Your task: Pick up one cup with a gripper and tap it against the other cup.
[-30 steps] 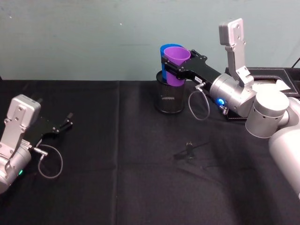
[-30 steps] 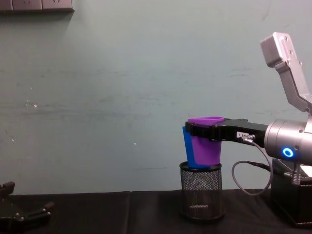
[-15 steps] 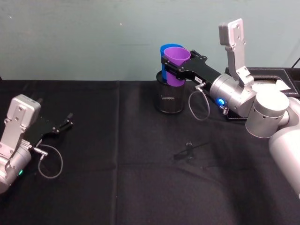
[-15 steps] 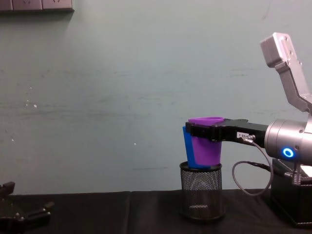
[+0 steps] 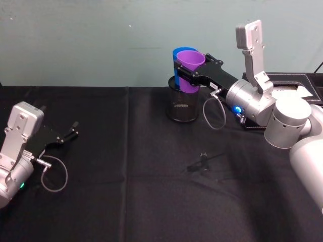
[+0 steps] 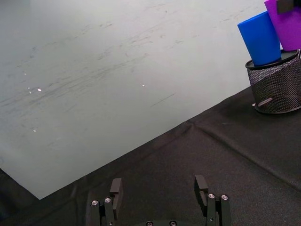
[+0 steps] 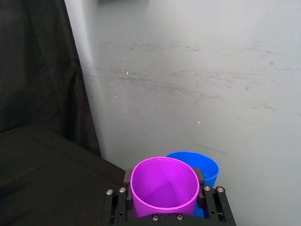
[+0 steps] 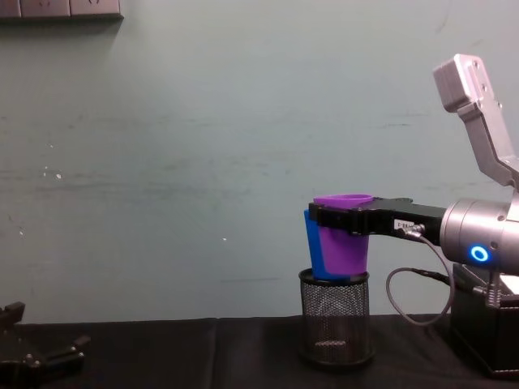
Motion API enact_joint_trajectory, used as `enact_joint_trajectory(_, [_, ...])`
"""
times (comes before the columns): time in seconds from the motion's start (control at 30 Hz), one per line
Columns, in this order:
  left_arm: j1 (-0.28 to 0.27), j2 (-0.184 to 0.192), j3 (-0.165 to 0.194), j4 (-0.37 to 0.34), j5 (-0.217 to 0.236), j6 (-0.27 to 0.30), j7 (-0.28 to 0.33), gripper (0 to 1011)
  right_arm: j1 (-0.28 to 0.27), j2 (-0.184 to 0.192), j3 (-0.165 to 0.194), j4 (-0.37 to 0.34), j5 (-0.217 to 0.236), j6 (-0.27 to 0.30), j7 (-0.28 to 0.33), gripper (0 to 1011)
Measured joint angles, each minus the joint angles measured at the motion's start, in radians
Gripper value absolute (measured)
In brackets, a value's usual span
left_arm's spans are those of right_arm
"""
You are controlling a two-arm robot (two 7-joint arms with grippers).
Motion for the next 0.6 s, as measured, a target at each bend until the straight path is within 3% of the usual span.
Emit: enact_joint_trajectory(0.6, [0.000, 0.000, 0.000, 0.000, 0.000, 0.000, 0.000, 1000, 0.000, 0.000, 0.000, 0.000, 0.000, 0.000, 0.000, 736])
